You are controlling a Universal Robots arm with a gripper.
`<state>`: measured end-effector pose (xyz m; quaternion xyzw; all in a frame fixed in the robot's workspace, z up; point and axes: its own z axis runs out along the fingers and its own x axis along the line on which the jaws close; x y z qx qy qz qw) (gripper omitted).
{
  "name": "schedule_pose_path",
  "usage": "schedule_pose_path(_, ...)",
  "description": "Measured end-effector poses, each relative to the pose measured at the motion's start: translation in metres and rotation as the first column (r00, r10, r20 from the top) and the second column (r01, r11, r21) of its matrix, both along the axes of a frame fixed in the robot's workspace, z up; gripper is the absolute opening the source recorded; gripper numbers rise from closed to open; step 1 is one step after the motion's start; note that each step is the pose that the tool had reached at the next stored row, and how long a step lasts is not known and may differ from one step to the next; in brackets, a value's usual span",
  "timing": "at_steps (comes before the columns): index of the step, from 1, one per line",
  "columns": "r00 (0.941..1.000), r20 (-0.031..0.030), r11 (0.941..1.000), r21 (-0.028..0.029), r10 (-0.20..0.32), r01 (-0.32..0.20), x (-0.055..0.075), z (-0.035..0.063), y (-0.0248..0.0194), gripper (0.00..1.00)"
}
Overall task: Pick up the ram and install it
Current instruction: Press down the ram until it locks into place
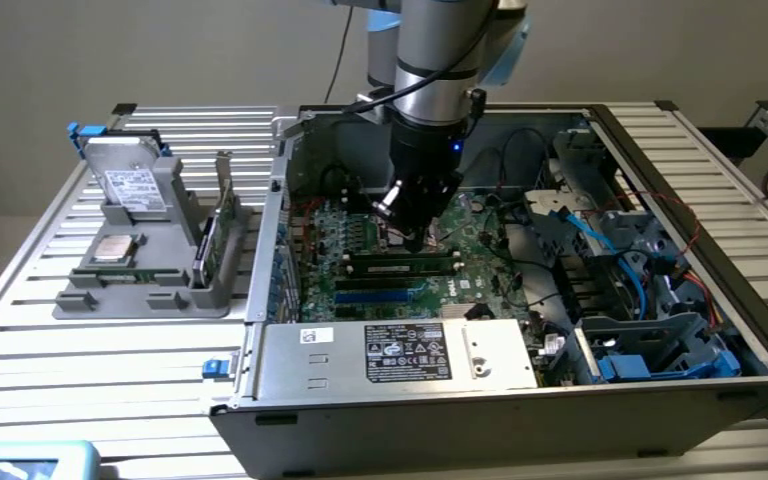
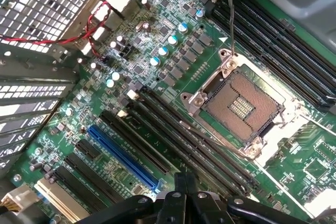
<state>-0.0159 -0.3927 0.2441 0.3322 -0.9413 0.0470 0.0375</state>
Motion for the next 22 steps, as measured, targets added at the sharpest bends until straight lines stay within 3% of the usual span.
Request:
schedule_pose_path(12,0.9940,0.0244,0.9943,-0.0057,-0.106,0.107,0.0000,0.0006,0.0000,0.11)
schedule_pose_path(19,0.9849,0.0386,0.9856,-0.0077,-0.169,0.169,0.0000,0.0009,0.0000,0.11)
schedule_pose_path(22,0.9793,0.0416,0.9800,-0.0087,-0.198,0.199,-0.0001,0.0010,0.0000,0.11)
